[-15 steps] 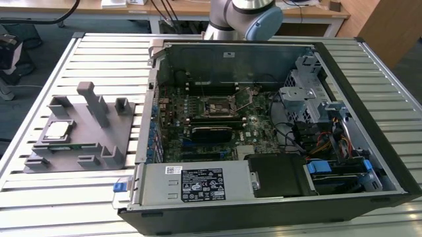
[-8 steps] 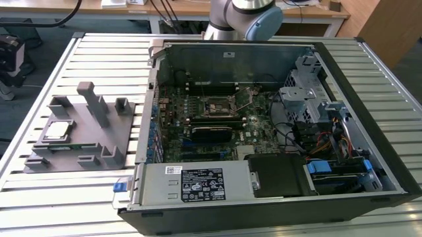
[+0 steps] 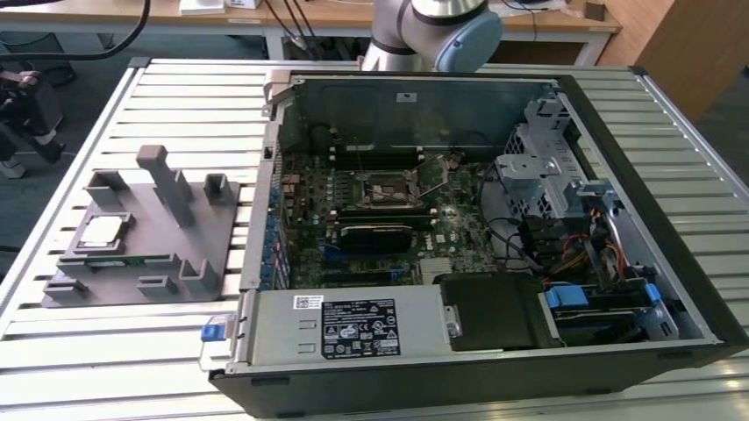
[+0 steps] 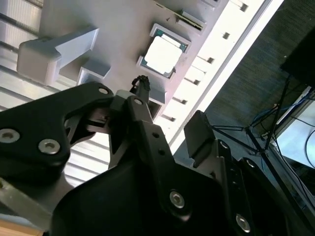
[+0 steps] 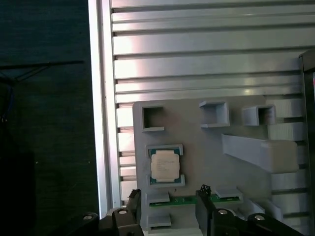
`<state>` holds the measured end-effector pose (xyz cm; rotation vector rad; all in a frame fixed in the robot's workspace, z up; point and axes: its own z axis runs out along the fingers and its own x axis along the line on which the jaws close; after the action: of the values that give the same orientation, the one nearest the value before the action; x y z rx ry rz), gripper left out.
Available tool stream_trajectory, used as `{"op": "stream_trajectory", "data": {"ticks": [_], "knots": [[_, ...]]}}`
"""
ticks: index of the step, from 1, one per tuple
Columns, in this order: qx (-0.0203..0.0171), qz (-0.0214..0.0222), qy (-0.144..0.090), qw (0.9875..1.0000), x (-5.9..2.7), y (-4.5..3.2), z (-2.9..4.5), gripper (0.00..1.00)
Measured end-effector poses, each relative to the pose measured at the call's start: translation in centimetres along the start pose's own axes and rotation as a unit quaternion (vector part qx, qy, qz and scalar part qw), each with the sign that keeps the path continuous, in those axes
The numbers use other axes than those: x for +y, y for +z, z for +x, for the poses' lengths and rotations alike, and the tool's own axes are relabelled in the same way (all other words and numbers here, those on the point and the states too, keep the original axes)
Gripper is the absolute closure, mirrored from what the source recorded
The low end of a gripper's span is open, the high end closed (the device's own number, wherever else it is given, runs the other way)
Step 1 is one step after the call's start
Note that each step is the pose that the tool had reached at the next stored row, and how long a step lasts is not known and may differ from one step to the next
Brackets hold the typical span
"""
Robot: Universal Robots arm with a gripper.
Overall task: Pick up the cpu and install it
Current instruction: 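Pick up the cpu and move it towards the insertion slot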
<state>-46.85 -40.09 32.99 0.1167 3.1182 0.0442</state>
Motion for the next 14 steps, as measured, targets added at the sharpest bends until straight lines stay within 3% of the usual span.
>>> {"op": "stream_trajectory", "data": {"ticks": [3,4,9,14], "knots": [[0.0,0.0,-0.001,1.0,-0.02,0.54,0.01,0.42],[0.0,0.0,-0.001,1.0,-0.02,0.73,0.02,0.36],[0.0006,0.0,-0.006,1.0,-0.04,1.63,0.04,0.36],[0.0036,0.0002,-0.007,1.0,-0.07,2.52,0.05,0.36]]}}
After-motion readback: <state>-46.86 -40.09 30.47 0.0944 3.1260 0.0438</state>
